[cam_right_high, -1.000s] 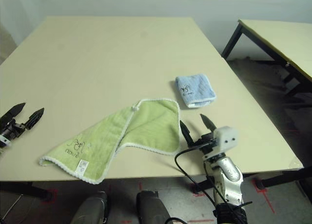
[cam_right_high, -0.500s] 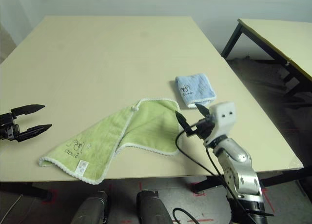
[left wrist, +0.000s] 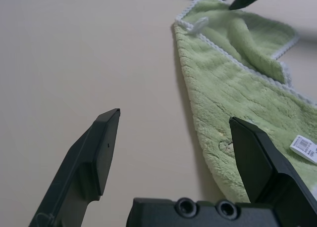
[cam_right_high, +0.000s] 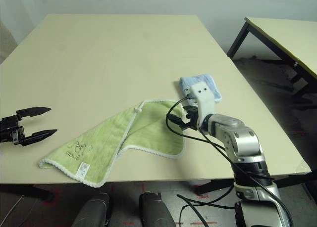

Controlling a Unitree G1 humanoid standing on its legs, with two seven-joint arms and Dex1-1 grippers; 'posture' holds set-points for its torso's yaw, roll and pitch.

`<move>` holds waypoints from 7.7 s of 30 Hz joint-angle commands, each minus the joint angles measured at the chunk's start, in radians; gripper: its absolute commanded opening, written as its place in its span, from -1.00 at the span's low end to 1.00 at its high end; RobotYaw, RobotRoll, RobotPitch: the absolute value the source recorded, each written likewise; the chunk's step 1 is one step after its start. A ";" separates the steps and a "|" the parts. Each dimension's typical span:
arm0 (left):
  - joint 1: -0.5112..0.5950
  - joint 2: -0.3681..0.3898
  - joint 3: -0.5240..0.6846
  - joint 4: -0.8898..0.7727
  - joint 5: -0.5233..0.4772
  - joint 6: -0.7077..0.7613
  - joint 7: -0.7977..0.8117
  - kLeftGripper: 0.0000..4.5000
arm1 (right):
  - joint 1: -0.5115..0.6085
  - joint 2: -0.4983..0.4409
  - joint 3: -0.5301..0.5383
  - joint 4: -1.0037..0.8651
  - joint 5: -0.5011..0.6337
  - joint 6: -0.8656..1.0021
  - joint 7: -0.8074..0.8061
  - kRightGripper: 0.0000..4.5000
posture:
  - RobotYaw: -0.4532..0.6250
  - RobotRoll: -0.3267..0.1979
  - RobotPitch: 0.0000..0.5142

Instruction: Fold the towel and set it aside.

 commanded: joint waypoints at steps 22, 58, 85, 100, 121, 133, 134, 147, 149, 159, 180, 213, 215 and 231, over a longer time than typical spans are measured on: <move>-0.033 -0.001 -0.041 -0.037 0.031 -0.045 -0.003 1.00 | -0.127 0.104 -0.037 0.228 -0.065 0.107 -0.087 0.71 | -0.02 0.25 -0.66; -0.088 -0.006 -0.078 0.044 0.078 -0.099 -0.034 1.00 | -0.946 -0.003 -0.116 0.592 -0.135 -0.199 -0.176 -0.98 | -0.04 0.25 -0.60; -0.086 -0.018 -0.111 0.015 0.079 -0.094 -0.039 1.00 | -1.283 0.148 -0.689 0.525 0.423 0.721 -0.124 -0.98 | -0.06 0.25 -0.59; -0.003 -0.027 -0.207 -0.259 0.096 0.051 0.043 1.00 | -1.060 0.186 -0.581 0.347 0.567 0.755 -0.322 -0.98 | -0.05 0.25 -0.55; -0.270 -0.444 -0.806 -0.451 0.555 0.512 0.637 1.00 | -1.034 0.238 -0.639 0.315 0.643 0.755 -0.469 -0.98 | -0.06 0.25 -0.48; -0.347 -0.554 -0.892 -0.280 0.661 0.591 0.664 0.92 | -1.023 0.232 -0.642 0.292 0.648 0.755 -0.474 -0.99 | -0.10 0.25 -0.49; -0.344 -0.560 -0.889 -0.281 0.660 0.603 0.664 0.83 | -1.021 0.231 -0.642 0.288 0.650 0.755 -0.475 -1.00 | -0.11 0.25 -0.48; -0.338 -0.414 -0.779 -0.393 0.624 0.701 0.581 -0.99 | -0.989 0.203 -0.613 0.264 0.673 0.755 -0.467 -1.00 | -0.11 0.25 -0.52; -0.361 -0.378 -0.714 -0.376 0.600 0.700 0.570 -0.99 | -0.981 0.193 -0.602 0.260 0.681 0.755 -0.464 -1.00 | -0.11 0.25 -0.53; -0.600 -0.110 -0.358 -0.159 0.411 0.694 0.408 -0.99 | -0.733 -0.102 -0.308 0.073 0.805 0.755 -0.234 -1.00 | -0.11 0.25 -0.55; -0.820 0.086 -0.293 0.385 0.416 0.416 0.308 -0.99 | -0.334 -0.275 0.126 -0.195 0.170 0.107 0.039 -1.00 | -0.12 0.25 -0.52; -0.482 -0.042 -0.267 -0.126 0.267 0.674 0.404 -1.00 | -0.007 -0.084 0.424 -0.243 -0.339 -0.019 0.020 -0.55 | -0.09 0.25 -0.48; -0.478 -0.044 -0.268 -0.129 0.266 0.673 0.406 -1.00 | -0.009 -0.083 0.416 -0.246 -0.345 -0.016 0.029 -0.23 | -0.09 0.25 -0.47; -0.468 -0.053 -0.276 -0.131 0.270 0.660 0.412 -1.00 | -0.098 -0.140 0.416 -0.450 -0.313 0.136 0.187 0.99 | -0.10 0.25 -0.50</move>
